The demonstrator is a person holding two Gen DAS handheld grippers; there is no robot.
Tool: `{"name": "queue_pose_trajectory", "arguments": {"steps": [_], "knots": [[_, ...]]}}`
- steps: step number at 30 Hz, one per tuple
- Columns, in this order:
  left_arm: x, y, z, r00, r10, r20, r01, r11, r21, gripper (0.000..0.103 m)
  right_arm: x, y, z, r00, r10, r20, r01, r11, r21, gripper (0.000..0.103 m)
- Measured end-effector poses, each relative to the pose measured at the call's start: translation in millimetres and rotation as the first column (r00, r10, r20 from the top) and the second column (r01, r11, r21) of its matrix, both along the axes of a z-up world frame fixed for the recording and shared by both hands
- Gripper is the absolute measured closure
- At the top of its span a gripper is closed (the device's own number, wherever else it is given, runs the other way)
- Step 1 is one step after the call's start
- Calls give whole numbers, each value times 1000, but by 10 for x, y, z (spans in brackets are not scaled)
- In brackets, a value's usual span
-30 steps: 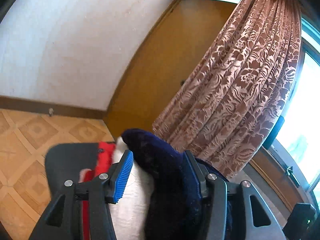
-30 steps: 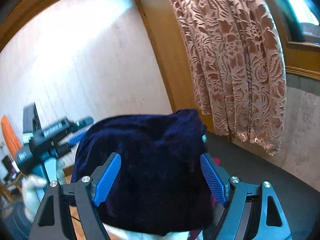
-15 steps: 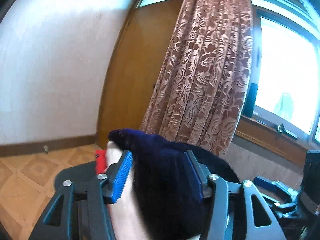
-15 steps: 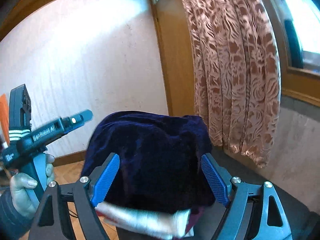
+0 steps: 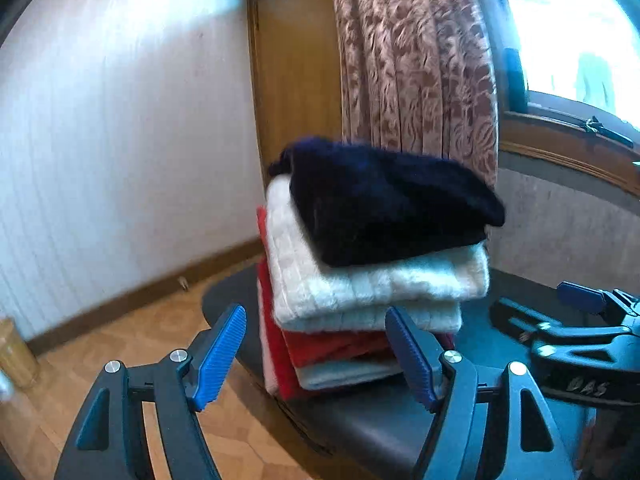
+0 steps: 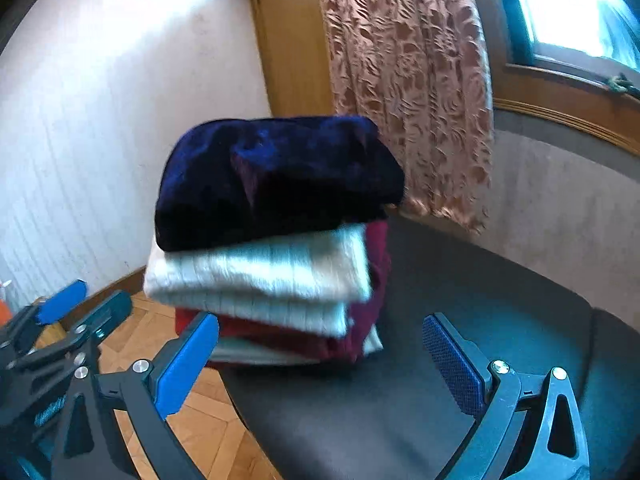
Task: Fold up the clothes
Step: 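Release the velvet bundle on the stack and withdraw both grippers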
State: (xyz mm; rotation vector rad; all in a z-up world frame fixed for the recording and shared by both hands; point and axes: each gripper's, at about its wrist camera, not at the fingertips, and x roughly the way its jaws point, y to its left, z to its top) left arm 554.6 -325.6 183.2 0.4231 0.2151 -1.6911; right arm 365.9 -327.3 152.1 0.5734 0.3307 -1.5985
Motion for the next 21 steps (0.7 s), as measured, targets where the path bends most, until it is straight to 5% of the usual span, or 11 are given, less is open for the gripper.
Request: {"name": "queue_pose_trajectory", "arguments": {"steps": [7,16,21], "knots": [[-58,266,325,999,33,-17,-35,992,-120,32,92,237,246,997,-6,-73,2,999,-55,0],[63,66,302,993,31,-118,-32,999,-6,44,215,402,374,991,5,-133,-19,994,-103,0],[65,44,171,995,34,-93,-32,999,22,45,245,393,334,992,12,-126,-24,995,-98,0]]}}
